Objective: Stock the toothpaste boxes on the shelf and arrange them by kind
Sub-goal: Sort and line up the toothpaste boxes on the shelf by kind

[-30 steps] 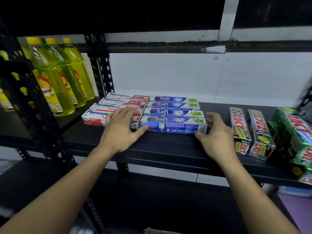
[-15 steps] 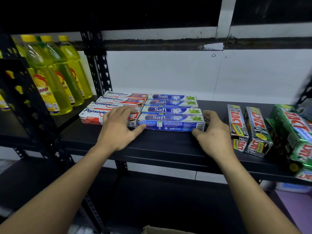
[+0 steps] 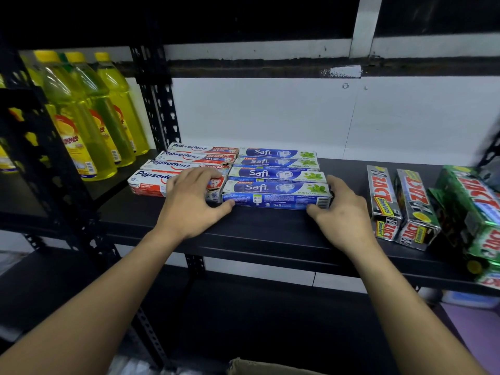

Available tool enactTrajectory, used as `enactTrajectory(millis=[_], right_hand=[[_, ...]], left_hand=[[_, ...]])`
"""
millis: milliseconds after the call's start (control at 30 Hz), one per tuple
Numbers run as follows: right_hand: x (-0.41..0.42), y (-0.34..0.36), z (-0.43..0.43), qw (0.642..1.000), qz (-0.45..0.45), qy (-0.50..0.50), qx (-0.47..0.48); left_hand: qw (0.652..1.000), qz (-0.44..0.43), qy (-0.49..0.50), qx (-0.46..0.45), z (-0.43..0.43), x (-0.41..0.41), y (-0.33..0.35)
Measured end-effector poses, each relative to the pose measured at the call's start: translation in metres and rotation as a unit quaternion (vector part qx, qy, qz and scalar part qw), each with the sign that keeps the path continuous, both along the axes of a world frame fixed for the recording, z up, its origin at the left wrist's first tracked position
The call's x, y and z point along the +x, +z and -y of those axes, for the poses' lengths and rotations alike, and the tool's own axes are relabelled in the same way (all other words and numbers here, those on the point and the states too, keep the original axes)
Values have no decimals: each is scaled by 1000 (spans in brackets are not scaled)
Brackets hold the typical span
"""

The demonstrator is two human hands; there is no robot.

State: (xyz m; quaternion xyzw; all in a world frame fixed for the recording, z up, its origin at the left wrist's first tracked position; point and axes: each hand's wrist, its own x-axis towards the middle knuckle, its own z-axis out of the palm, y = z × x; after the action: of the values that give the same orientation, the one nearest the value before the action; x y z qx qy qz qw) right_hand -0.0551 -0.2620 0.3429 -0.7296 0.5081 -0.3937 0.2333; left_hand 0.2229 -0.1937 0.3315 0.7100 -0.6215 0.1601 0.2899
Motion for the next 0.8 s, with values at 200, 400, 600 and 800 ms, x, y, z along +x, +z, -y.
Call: enactTrajectory(millis=[200,400,600,800], right_hand=[[0,-2,2,1000,-6,-4,-9],[0,-3,4,1000,-14,-5,-20],[0,-5,7,1000,-25,-5,-19],[1,-5,6,1000,-21,0,-19]], left_hand=[[1000,-5,4,-9,0,0,-2],[1000,-3,10,-14,1,-1,-1],[1000,2,17,-15,1,-1,-1],[1000,-1,12,-13,0,0,-2]])
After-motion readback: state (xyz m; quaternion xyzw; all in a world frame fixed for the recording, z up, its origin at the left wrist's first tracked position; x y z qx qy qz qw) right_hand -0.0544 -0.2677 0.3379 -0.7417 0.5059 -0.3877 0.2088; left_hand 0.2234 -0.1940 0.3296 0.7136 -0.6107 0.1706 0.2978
